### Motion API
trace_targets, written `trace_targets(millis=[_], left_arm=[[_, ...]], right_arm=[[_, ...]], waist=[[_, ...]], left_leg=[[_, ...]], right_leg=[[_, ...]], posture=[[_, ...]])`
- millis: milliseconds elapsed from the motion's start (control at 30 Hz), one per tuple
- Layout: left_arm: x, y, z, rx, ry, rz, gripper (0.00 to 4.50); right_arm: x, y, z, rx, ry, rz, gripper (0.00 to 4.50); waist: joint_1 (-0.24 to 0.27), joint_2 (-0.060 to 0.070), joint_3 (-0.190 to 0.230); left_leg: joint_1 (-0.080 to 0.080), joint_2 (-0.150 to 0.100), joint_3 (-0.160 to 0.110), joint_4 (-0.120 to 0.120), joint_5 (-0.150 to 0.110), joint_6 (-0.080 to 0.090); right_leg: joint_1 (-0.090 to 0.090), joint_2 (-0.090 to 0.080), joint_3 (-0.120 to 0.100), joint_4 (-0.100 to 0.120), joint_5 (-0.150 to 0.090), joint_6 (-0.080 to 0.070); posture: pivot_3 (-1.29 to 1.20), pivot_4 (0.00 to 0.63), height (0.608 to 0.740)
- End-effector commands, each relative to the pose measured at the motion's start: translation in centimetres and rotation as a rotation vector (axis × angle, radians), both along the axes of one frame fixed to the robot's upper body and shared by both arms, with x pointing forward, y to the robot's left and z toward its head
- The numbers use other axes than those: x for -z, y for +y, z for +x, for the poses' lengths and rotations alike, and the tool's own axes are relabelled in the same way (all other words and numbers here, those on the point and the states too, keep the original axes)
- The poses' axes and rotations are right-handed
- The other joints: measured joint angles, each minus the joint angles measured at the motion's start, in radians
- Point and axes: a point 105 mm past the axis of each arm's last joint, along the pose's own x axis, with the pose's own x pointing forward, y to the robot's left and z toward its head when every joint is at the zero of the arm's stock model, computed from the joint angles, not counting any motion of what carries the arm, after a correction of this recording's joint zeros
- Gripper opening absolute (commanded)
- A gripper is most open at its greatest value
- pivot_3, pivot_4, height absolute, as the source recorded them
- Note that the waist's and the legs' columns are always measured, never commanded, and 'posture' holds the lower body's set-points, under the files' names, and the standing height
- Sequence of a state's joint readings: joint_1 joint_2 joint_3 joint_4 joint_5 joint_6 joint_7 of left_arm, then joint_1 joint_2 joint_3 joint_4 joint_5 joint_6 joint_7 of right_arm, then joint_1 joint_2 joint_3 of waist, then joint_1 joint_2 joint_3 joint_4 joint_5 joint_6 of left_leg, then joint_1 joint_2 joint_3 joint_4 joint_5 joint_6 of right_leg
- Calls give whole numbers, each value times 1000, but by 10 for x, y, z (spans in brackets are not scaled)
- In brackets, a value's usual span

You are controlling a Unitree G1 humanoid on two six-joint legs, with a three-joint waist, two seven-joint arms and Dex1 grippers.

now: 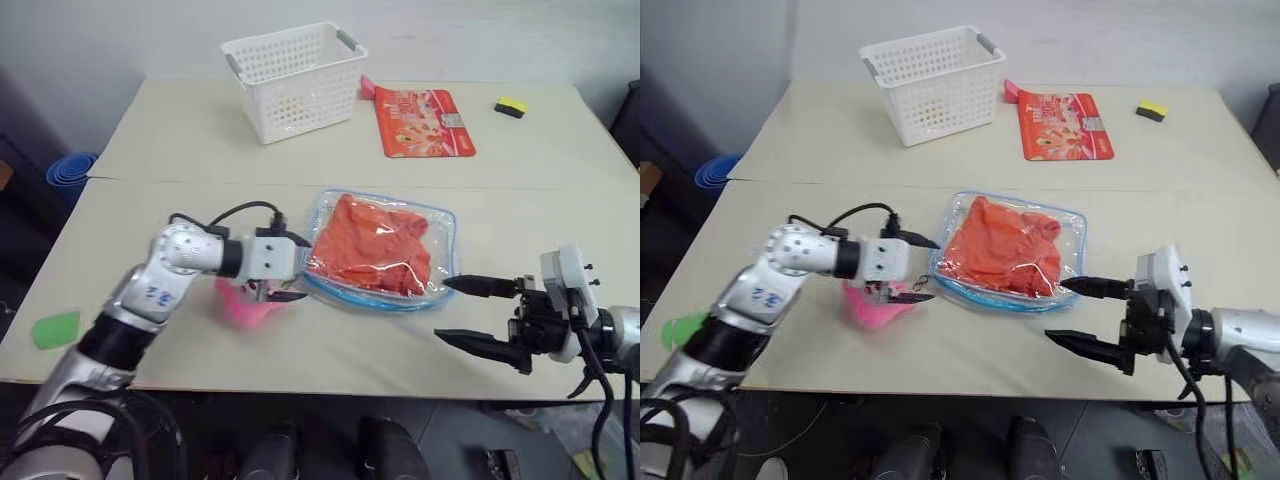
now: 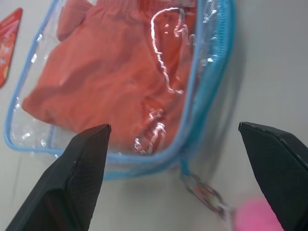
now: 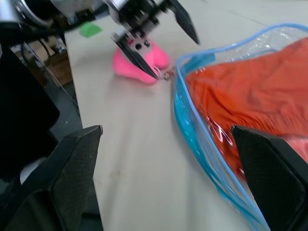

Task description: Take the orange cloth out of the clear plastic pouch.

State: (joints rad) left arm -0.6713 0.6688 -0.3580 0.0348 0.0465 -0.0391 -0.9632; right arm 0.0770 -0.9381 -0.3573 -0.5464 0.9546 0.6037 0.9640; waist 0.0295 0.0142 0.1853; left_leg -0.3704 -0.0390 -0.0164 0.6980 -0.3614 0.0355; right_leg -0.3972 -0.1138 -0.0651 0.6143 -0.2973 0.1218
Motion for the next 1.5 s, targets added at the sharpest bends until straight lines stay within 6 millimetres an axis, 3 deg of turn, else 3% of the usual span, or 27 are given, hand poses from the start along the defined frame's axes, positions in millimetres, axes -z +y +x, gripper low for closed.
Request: trace_targets(millis=[33, 200, 300, 600, 667, 800, 833, 933, 1033, 1233, 1333, 1433, 1500], left_arm=[[-5, 0, 12, -2, -135, 6, 4484], [-3, -4, 13, 15, -134, -23, 4484], [-5, -9, 8, 36, -114, -68, 3911], [-5, -15, -2, 57, -37, -118, 1120], [-5, -18, -1, 45, -19, -138, 1120], [-17, -27, -8, 39, 94, -289, 282], [-19, -28, -9, 23, 129, -324, 2], [-23, -32, -12, -14, 230, -413, 0], [-22, -34, -18, -24, 285, -446, 0], [-17, -39, -21, -72, 310, -458, 0], [-19, -43, -19, -92, 314, -464, 0], [-22, -44, -19, -94, 310, -473, 0], [-23, -44, -19, -96, 307, -476, 0]], right_arm=[[-2, 10, -5, -4, -6, 27, 4476], [3, 10, -3, 16, -2, 23, 4476], [6, 10, -2, 18, -1, 13, 4500], [19, 8, -1, 16, 3, -35, 4500], [20, 7, 0, 14, -5, -52, 4500], [26, 6, 2, 23, -21, -92, 4500], [28, 6, 4, 33, -33, -102, 4310], [29, 9, 10, 47, -73, -124, 3559], [26, 18, 20, 66, -158, -157, 2385], [34, 35, 63, 140, -528, -429, 455], [45, 39, 73, 112, -669, -554, 455], [54, 36, 79, 106, -714, -613, 1061], [56, 37, 80, 99, -742, -628, 1709]], waist=[[0, 0, 0], [0, 0, 0], [-1, 0, 0], [-2, 0, 0], [-2, 0, 0], [-1, 0, 0], [-1, 0, 0], [-3, 0, 0], [-7, 0, 0], [-7, 0, 0], [-3, 0, 0], [-5, 0, 0], [-6, 0, 0]], left_leg=[[0, 0, 0, 0, 0, 0], [0, -1, 0, 0, 0, 1], [0, -1, 0, 1, 0, 1], [0, -1, 0, 1, 0, 1], [0, -1, 0, 1, 0, 1], [0, -2, -1, 1, 0, 2], [0, -2, -1, 1, 0, 2], [0, -2, -1, 1, 0, 2], [1, -1, 0, 1, 0, 1], [1, -1, 0, 1, 1, 0], [1, -2, -1, 1, 1, 0], [0, -3, -1, 1, 1, 0], [0, -3, -1, 1, 1, 0]], right_leg=[[0, 0, 0, 0, 0, 0], [0, 1, -1, 1, 0, 0], [0, 1, -1, 1, 0, 0], [0, 1, -1, 2, 0, 0], [0, 1, -1, 3, 0, 0], [0, 1, -1, 3, 0, 0], [0, 1, -1, 3, 0, 0], [0, 1, 0, 3, 0, 0], [0, 1, 0, 4, 0, 0], [-1, 2, 1, 4, 0, 0], [-1, 2, 0, 4, 0, 0], [-1, 1, 0, 5, 0, 0], [-1, 2, 0, 5, 0, 0]], posture=[[0, 150, 740], [0, 150, 740], [0, 150, 740], [0, 150, 740], [0, 150, 740], [0, 150, 740], [0, 150, 740], [0, 150, 740], [0, 150, 740], [0, 150, 740], [0, 150, 740], [0, 150, 740], [0, 150, 740]])
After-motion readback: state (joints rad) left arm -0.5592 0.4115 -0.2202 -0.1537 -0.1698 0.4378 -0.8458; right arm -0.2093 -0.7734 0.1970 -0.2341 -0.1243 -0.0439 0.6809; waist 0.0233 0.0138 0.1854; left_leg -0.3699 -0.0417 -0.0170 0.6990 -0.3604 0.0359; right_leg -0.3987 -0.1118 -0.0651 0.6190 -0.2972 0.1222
